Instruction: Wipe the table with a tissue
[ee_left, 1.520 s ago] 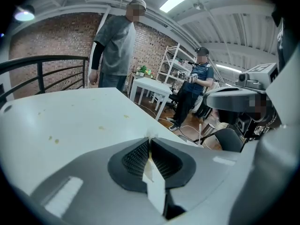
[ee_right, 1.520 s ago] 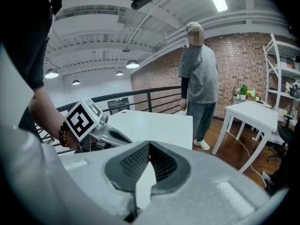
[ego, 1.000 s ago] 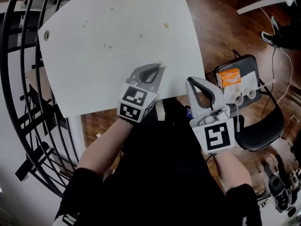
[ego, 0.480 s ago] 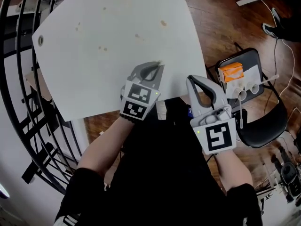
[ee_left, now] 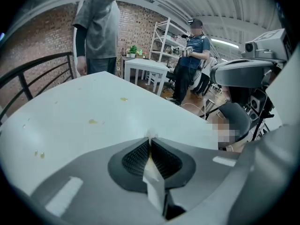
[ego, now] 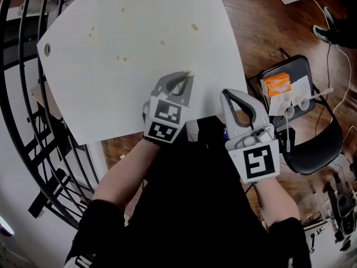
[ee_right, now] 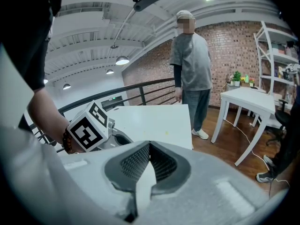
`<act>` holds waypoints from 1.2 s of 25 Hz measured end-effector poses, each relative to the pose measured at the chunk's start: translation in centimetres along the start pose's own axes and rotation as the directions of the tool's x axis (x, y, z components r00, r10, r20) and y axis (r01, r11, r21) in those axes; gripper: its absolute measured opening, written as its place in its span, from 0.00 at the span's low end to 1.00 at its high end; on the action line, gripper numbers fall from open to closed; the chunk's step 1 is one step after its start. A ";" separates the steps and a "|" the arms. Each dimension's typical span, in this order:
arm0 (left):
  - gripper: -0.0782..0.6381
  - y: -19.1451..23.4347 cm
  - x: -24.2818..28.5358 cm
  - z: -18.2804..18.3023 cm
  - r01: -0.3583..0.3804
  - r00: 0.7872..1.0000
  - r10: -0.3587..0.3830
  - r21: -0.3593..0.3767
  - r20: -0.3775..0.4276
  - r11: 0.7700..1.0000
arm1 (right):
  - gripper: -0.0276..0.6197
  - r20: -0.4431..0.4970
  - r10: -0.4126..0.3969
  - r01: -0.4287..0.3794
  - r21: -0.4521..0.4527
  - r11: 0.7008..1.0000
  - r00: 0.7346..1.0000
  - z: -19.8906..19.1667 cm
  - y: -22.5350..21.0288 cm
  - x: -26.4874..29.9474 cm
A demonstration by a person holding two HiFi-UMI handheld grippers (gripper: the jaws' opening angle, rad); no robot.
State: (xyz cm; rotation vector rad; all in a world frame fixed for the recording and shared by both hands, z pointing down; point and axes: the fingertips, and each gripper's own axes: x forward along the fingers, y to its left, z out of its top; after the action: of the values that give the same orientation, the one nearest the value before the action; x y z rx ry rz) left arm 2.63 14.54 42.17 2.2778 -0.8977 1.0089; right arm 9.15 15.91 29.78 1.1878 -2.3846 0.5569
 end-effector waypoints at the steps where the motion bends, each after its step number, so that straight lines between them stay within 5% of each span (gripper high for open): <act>1: 0.15 0.1 0.0 0.0 -0.001 1.000 0.001 0.002 0.000 1.000 | 0.03 -0.001 0.000 0.000 0.000 1.000 1.000 0.0 0.0 0.1; 30: 0.15 6.8 -1.9 3.3 -0.065 0.995 0.070 -0.060 0.078 0.996 | 0.03 0.005 0.009 -0.010 0.013 1.000 1.000 2.1 1.0 3.3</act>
State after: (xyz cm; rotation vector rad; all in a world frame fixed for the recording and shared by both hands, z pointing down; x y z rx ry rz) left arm -1.78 8.59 39.87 2.2672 -1.0296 0.9135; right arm 6.11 13.18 29.59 1.1851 -2.3952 0.5742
